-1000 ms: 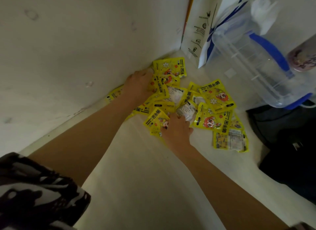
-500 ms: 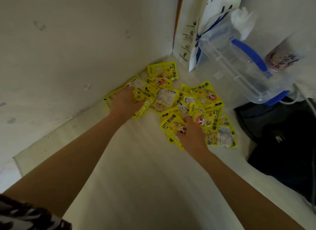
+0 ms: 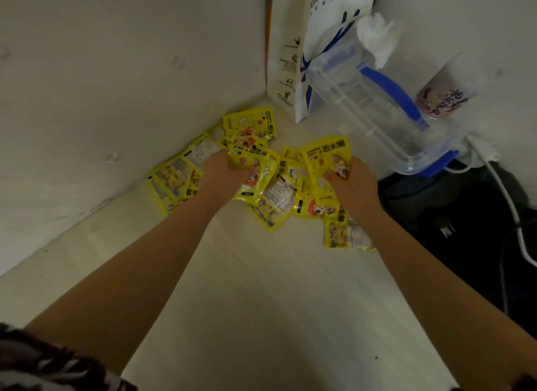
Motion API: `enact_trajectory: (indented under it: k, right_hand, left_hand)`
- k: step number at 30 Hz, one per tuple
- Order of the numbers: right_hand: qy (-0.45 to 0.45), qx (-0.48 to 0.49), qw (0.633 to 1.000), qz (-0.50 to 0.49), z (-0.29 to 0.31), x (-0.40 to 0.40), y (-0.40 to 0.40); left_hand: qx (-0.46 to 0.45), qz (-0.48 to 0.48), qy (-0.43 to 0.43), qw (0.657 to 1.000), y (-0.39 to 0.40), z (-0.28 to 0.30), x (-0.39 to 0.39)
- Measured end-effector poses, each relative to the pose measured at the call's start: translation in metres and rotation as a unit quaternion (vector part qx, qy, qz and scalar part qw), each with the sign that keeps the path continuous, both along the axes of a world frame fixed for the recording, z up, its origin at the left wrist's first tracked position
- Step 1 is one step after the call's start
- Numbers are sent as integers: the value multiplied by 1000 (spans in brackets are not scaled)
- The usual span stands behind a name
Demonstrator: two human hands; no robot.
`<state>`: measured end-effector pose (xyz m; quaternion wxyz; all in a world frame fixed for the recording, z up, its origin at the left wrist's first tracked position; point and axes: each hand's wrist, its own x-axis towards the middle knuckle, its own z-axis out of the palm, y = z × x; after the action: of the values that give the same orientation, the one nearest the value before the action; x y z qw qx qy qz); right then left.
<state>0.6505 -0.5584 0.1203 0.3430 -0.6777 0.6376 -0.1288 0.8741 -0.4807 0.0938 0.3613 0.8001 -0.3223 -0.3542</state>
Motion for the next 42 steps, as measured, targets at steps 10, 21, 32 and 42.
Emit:
enact_trajectory:
  k: [10,21,32,42]
  right_hand:
    - [121,39,991,51,-27,18,-22]
    - [134,63,989,10,-28,10,-18]
    - [5,50,999,-12,-12,-11,16]
    - [-76,117,990,-7,10,-28,88]
  left_hand:
    - [60,0,-32,998,-15,-13,-14]
    - [113,29,-21,993,29,-23,-18]
    - [109,96,13,989,78,-19,-34]
    - [87,137,83,983,130,-1,-65]
